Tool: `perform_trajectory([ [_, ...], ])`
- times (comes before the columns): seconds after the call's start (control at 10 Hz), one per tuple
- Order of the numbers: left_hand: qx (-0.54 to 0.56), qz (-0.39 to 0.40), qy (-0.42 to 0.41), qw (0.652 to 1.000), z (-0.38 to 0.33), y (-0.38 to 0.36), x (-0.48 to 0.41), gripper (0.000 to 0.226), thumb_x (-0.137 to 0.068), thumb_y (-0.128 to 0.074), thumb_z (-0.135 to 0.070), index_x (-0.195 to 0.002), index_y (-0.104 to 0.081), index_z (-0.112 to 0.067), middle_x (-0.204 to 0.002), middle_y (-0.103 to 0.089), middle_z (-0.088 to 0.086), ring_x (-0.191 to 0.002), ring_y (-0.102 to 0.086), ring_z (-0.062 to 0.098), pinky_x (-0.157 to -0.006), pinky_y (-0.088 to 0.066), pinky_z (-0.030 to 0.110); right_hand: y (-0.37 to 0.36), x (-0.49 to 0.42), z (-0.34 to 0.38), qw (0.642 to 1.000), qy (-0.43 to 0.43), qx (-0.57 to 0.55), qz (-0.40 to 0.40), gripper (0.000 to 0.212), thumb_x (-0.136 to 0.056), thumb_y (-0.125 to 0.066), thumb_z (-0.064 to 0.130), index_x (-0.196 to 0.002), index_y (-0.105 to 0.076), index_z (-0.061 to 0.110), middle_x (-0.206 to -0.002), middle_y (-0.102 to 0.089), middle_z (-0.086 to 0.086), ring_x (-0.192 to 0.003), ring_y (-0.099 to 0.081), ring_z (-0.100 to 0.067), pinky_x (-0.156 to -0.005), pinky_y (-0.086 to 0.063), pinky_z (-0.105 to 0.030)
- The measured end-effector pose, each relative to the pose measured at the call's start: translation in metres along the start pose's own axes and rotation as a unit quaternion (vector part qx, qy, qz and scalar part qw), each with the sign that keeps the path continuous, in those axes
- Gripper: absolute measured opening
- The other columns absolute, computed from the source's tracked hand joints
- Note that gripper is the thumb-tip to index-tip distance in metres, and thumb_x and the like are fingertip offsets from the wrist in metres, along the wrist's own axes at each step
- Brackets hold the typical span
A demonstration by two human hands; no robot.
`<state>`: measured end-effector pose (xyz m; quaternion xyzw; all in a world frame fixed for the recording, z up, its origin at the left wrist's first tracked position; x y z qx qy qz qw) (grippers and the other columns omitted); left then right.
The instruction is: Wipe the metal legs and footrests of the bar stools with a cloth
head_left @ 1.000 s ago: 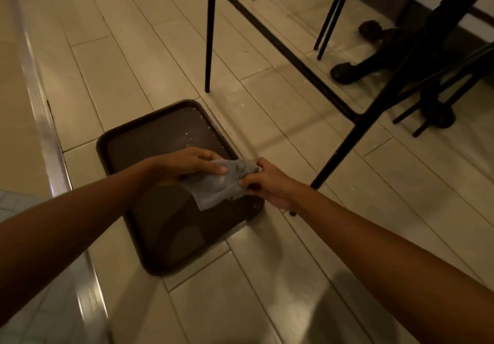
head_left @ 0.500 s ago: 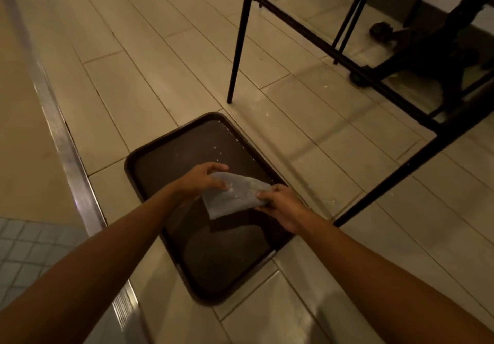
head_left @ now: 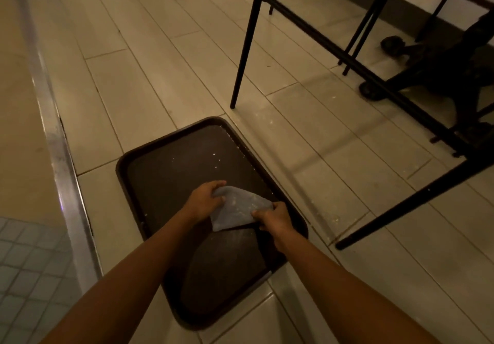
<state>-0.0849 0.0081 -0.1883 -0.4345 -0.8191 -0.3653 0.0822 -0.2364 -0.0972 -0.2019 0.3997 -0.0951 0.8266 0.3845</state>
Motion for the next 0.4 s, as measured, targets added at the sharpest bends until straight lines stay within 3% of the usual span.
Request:
perform_trajectory([
  [0.1,-0.051,-0.01,-0.013,0.999,-0.006,0.002,0.005,0.053,-0.094,-0.049,-0.016,-0.143,-0.03,-0.015,-0.147,-0.035,0.007,-0.134,-0.035,0.022,-0.108,-0.031,0.033,0.003,0.003,0.008,0.997,0.022,0.057,-0.05,0.052,-0.079,-0.063,0.004,-0.125,-0.04,0.006,-0.12,-0.054,-0.016,-0.102,-0.056,-0.028,-0.084,-0.05,-0.034],
  [0.2,-0.07,0.011,-0.013,0.997,-0.023,0.008,0.021,0.055,-0.097,-0.043,-0.022,-0.146,-0.02,-0.016,-0.152,-0.026,0.006,-0.14,-0.025,0.023,-0.115,-0.024,0.04,0.007,0.018,0.028,0.991,0.047,0.103,-0.069,0.058,-0.084,-0.059,0.007,-0.136,-0.034,0.006,-0.135,-0.046,-0.018,-0.12,-0.048,-0.032,-0.101,-0.044,-0.041],
  [0.4,-0.196,0.034,-0.03,0.98,-0.075,0.031,0.061,0.053,-0.1,-0.028,-0.028,-0.148,-0.008,-0.015,-0.156,-0.013,0.004,-0.144,-0.009,0.021,-0.116,-0.01,0.037,0.009,0.072,0.089,0.986,0.07,0.147,-0.03,0.048,-0.096,-0.042,0.015,-0.141,-0.028,0.007,-0.143,-0.039,-0.014,-0.129,-0.04,-0.028,-0.106,-0.033,-0.035],
])
Point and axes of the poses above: each hand's wrist, its own x-axis away from the middle knuckle, its own y-axis out of the back of the hand, z = x × y, the point moved 7 cm from there along -x, towards the middle knuckle
